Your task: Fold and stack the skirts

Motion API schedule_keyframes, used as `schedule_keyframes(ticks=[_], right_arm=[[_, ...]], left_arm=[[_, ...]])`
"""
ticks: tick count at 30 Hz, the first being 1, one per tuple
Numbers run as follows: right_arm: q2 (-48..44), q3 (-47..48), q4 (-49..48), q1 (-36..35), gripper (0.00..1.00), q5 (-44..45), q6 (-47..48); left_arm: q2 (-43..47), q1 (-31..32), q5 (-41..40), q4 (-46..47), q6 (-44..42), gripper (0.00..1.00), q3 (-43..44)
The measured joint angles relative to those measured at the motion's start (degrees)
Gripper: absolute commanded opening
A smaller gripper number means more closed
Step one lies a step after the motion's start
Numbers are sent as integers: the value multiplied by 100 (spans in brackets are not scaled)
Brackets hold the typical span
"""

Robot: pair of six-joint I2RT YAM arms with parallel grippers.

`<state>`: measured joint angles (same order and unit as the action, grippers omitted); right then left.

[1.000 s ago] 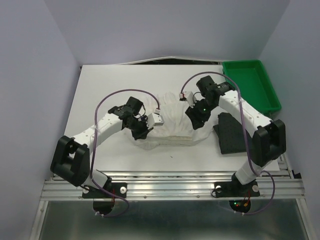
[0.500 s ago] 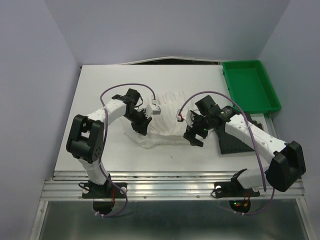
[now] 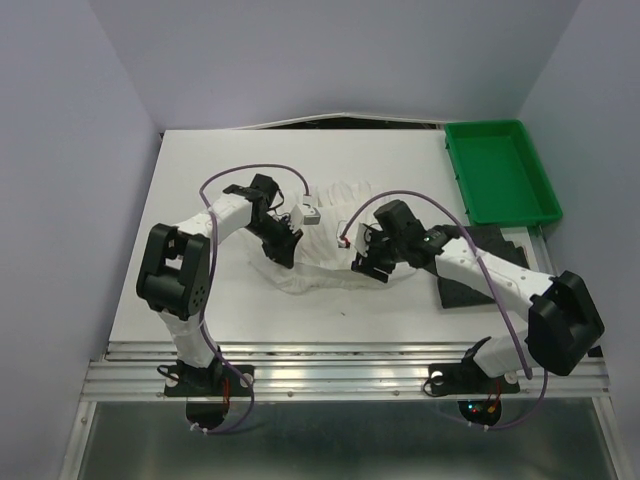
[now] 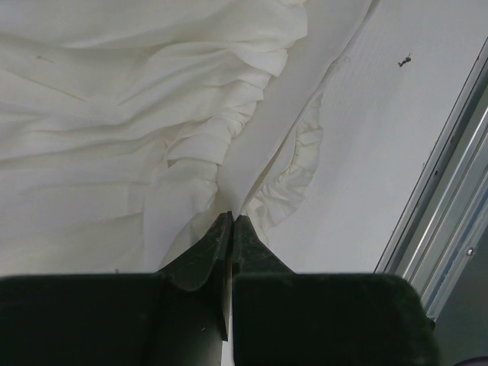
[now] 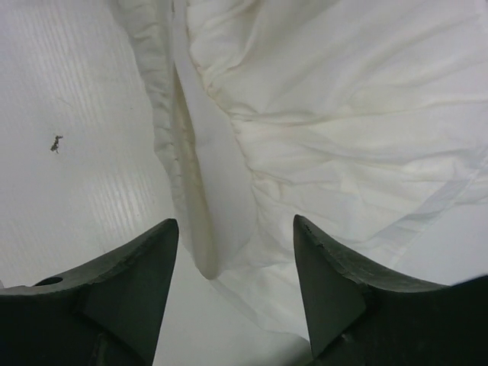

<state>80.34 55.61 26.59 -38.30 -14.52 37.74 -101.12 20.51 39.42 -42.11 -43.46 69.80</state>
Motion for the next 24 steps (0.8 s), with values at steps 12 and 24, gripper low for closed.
schedule_keyframes(ticks=[12,24], right_arm=[[201,-240,-304,-341,63,96,177],[479,-684,-772,-415,1,706,466]], left_arm=[[-136,-39,42,2,4,9,66],[-140,-181,44,-20,24,35,201]])
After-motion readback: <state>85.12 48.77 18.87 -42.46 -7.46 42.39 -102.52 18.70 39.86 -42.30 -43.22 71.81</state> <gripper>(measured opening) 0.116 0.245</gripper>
